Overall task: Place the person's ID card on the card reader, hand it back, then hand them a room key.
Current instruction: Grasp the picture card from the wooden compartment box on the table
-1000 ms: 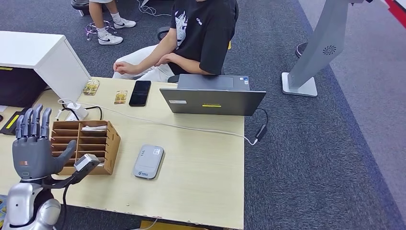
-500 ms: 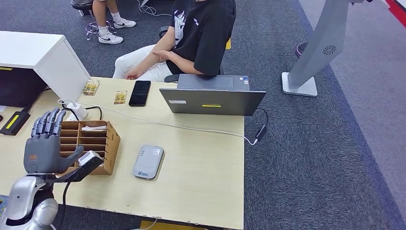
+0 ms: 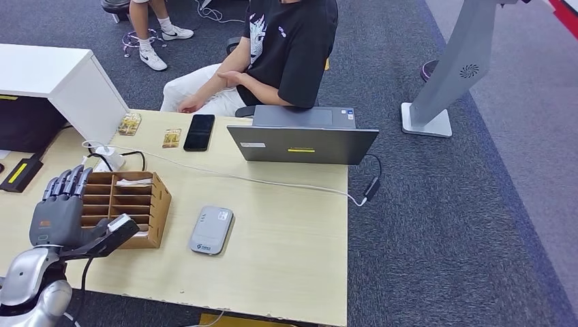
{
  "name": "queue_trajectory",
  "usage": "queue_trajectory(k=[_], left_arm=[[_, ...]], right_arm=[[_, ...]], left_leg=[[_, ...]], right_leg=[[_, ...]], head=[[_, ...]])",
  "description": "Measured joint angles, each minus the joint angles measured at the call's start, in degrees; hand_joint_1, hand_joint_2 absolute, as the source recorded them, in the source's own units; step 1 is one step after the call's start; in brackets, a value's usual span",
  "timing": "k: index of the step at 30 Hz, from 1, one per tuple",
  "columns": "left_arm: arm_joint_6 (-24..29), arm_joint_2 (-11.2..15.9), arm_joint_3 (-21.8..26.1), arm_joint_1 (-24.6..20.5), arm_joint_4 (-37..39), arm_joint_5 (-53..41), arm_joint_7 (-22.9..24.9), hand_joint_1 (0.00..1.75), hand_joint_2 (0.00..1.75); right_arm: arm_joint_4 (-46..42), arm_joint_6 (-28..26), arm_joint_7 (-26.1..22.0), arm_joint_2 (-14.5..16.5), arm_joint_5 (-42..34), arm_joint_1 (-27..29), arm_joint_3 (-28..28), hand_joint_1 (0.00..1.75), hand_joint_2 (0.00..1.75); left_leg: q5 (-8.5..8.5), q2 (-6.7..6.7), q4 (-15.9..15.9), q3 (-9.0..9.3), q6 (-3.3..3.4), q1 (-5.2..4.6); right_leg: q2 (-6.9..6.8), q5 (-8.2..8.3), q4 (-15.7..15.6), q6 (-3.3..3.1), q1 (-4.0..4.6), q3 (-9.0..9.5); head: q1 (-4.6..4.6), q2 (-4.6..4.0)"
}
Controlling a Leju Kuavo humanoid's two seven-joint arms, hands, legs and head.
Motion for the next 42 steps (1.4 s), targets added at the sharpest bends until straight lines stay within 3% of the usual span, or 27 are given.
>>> queue_trajectory(k=[18, 42], left_arm=[[6.3, -2.2, -3.2, -5.5, 1.0, -1.5, -3.3, 0.0, 1.75], [7.4, -2.8, -4.4, -5.8, 1.2, -1.0, -2.6, 0.0, 1.75]], right_arm=[[1.0, -0.3, -2.1, -0.2, -0.6, 0.0, 1.7, 0.0, 1.75], [1.4, 0.0, -1.4, -0.3, -1.1, -0.1, 2.8, 0.0, 1.75]], left_leg=[[0.0, 0.02, 0.0, 0.02, 0.0, 0.0], [0.0, 0.02, 0.0, 0.01, 0.0, 0.0]], right_leg=[[0.02, 0.01, 0.0, 0.0, 0.0, -0.01], [0.02, 0.0, 0.0, 0.0, 0.0, -0.01]], head=[[0.01, 0.0], [0.01, 0.0]])
